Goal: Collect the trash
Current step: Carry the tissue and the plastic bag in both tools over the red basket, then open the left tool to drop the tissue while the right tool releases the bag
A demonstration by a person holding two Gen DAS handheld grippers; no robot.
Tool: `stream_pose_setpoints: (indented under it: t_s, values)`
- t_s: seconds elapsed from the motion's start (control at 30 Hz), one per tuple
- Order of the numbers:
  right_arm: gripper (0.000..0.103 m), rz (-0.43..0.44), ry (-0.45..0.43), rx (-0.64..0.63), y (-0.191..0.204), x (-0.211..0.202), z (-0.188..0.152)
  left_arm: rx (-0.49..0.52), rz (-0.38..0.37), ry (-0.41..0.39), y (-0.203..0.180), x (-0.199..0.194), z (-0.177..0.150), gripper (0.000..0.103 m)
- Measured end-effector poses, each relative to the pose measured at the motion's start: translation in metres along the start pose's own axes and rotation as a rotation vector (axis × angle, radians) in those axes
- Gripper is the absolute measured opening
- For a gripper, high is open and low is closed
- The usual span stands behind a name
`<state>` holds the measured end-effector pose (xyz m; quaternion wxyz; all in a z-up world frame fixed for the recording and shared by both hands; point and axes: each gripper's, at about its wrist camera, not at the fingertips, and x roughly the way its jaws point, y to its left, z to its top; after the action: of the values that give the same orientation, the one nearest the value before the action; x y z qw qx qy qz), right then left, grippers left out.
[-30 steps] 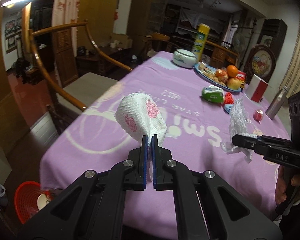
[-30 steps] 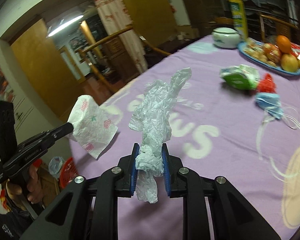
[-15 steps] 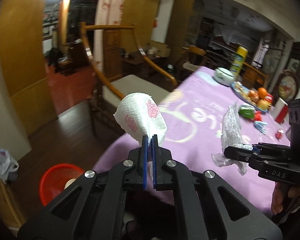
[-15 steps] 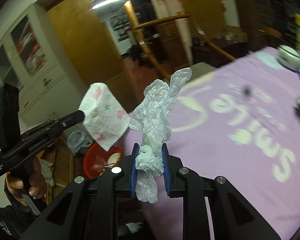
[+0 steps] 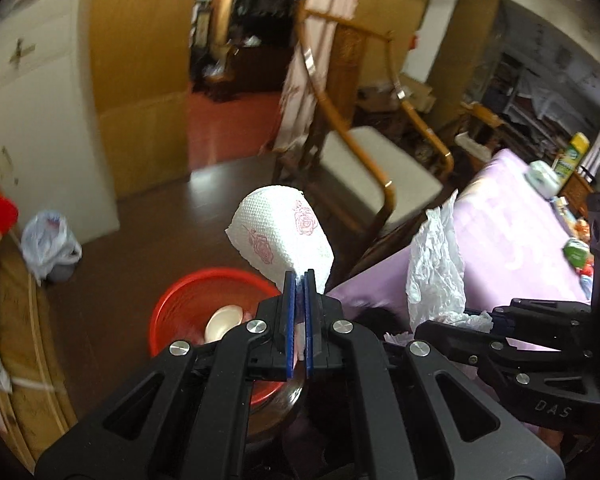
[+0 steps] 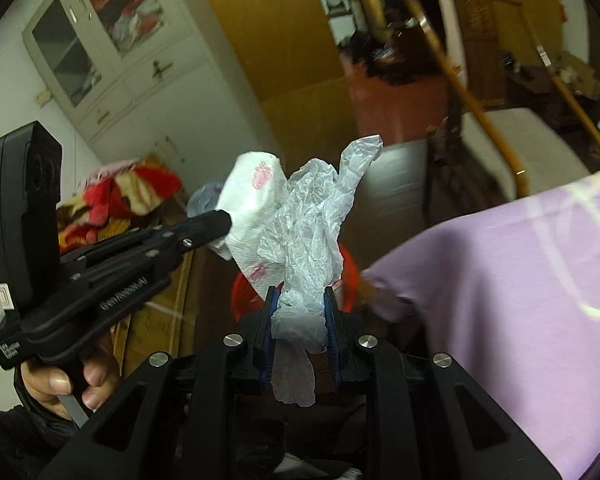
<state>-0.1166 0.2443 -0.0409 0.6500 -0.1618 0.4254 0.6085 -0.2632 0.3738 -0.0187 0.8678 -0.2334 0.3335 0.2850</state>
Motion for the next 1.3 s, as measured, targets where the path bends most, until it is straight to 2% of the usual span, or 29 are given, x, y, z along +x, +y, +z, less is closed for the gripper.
stream_pose_setpoints:
  t_s: [0.2, 0.5, 0.73, 0.83, 0.9, 0.97, 1.03, 1.1, 1.2, 1.3]
  values:
    - [0.022, -0.026, 0.127, 0.006, 0.005, 0.069, 0.003, -0.084, 0.076, 0.123, 0.049, 0.049, -0.025, 0.005]
    - [0.022, -0.033, 0.300, 0.041, -0.004, 0.154, -0.015, -0.175, 0.089, 0.254, 0.088, 0.099, -0.053, 0.005]
    - [0.022, -0.025, 0.329, 0.032, 0.002, 0.183, -0.019, -0.206, 0.087, 0.294, 0.093, 0.117, -0.058, 0.005]
    - [0.030, -0.006, 0.311, 0.049, -0.003, 0.188, -0.015, -0.217, 0.092, 0.308, 0.096, 0.120, -0.056, 0.008]
    - [0.046, 0.008, 0.289, 0.068, -0.006, 0.189, -0.011, -0.224, 0.108, 0.308, 0.097, 0.118, -0.054, 0.009]
    - [0.047, 0.008, 0.264, 0.065, -0.006, 0.187, -0.008, -0.230, 0.113, 0.301, 0.097, 0.115, -0.051, 0.014]
    - [0.049, 0.008, 0.248, 0.068, -0.007, 0.184, -0.005, -0.242, 0.120, 0.296, 0.099, 0.112, -0.049, 0.039]
    - [0.051, 0.006, 0.236, 0.081, -0.011, 0.181, -0.004, -0.248, 0.135, 0.284, 0.099, 0.109, -0.047, 0.047]
    - [0.051, 0.000, 0.231, 0.095, -0.016, 0.170, -0.004, -0.250, 0.129, 0.273, 0.098, 0.104, -0.044, 0.053]
    - [0.051, 0.007, 0.204, 0.108, -0.019, 0.153, -0.002, -0.241, 0.127, 0.261, 0.093, 0.099, -0.041, 0.054]
